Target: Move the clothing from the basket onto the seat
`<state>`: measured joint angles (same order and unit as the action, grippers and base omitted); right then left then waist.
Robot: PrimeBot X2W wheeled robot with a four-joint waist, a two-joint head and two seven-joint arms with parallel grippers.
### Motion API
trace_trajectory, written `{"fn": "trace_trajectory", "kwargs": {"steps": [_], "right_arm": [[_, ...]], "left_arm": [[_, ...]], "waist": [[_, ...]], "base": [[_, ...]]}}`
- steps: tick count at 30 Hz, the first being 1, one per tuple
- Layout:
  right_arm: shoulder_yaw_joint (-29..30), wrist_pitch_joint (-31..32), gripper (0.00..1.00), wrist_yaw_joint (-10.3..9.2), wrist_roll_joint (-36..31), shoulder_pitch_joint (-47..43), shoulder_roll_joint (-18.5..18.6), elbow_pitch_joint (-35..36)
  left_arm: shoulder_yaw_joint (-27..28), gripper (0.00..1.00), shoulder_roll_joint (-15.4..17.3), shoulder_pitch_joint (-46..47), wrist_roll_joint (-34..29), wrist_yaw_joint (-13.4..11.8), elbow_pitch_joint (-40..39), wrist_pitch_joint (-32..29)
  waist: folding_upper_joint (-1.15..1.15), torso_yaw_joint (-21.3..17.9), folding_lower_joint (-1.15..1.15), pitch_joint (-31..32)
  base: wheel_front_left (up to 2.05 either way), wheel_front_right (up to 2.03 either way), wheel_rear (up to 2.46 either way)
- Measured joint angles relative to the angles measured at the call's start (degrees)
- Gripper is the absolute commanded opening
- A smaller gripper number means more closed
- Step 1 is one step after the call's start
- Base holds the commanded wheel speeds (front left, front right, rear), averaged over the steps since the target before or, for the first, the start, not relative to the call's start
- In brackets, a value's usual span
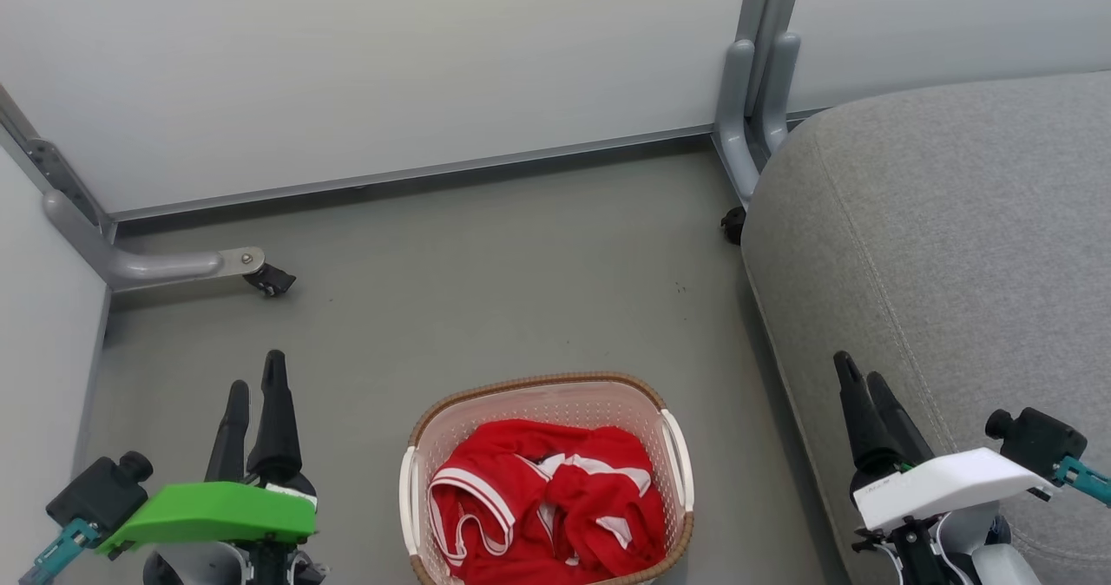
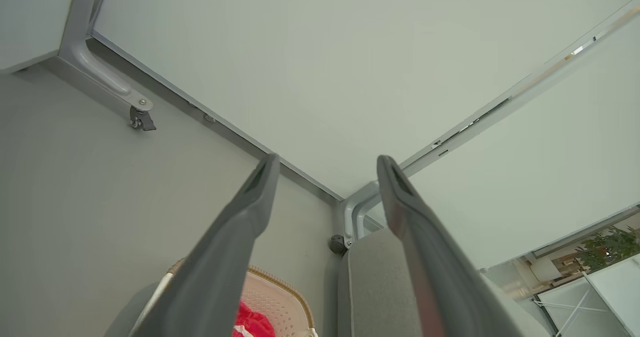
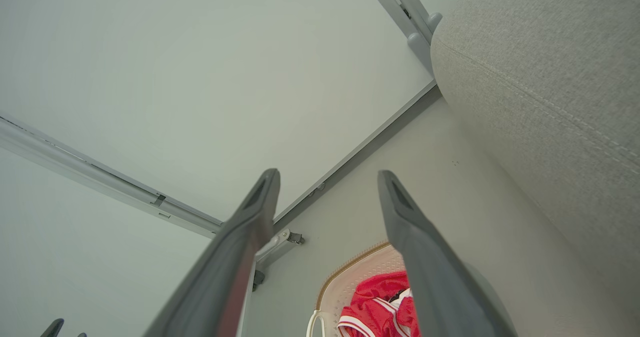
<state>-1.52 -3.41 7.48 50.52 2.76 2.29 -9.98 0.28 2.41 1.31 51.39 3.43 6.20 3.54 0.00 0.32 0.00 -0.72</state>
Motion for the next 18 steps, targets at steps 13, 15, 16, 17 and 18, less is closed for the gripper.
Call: {"fn": "trace_trajectory", "kwargs": {"steps": [13,15,16,17,18], "right_arm": [[-2.1,-2.3,1.00,0.00,-10.0,-0.8,0.1,1.2],[-2.4,-2.7,1.00,0.00,-11.4,-0.9,0.1,1.4],[-2.6,-2.8,1.00,0.00,-12.2,-1.0,0.1,1.4],[-2.7,-3.0,1.00,0.00,-12.9,-1.0,0.1,1.5],[-2.8,-3.2,1.00,0.00,-13.5,-1.0,0.1,1.6]], "left_arm": [[-1.9,1.00,0.0,-0.8,-10.7,-1.1,-0.8,2.3],[-2.0,1.00,0.0,-0.8,-12.3,-1.5,-1.1,2.6],[-2.1,1.00,0.0,-0.9,-12.9,-1.5,-1.2,2.7],[-2.2,1.00,0.0,-1.0,-13.5,-1.5,-1.3,3.0],[-2.3,1.00,0.0,-1.0,-13.9,-1.5,-1.3,3.1]], "waist": [[0.00,0.0,0.00,0.1],[0.00,0.0,0.00,0.2],[0.00,0.0,0.00,0.2],[0.00,0.0,0.00,0.3],[0.00,0.0,0.00,0.3]], "base": [[0.00,0.00,0.00],[0.00,0.00,0.00],[0.00,0.00,0.00],[0.00,0.00,0.00],[0.00,0.00,0.00]]}}
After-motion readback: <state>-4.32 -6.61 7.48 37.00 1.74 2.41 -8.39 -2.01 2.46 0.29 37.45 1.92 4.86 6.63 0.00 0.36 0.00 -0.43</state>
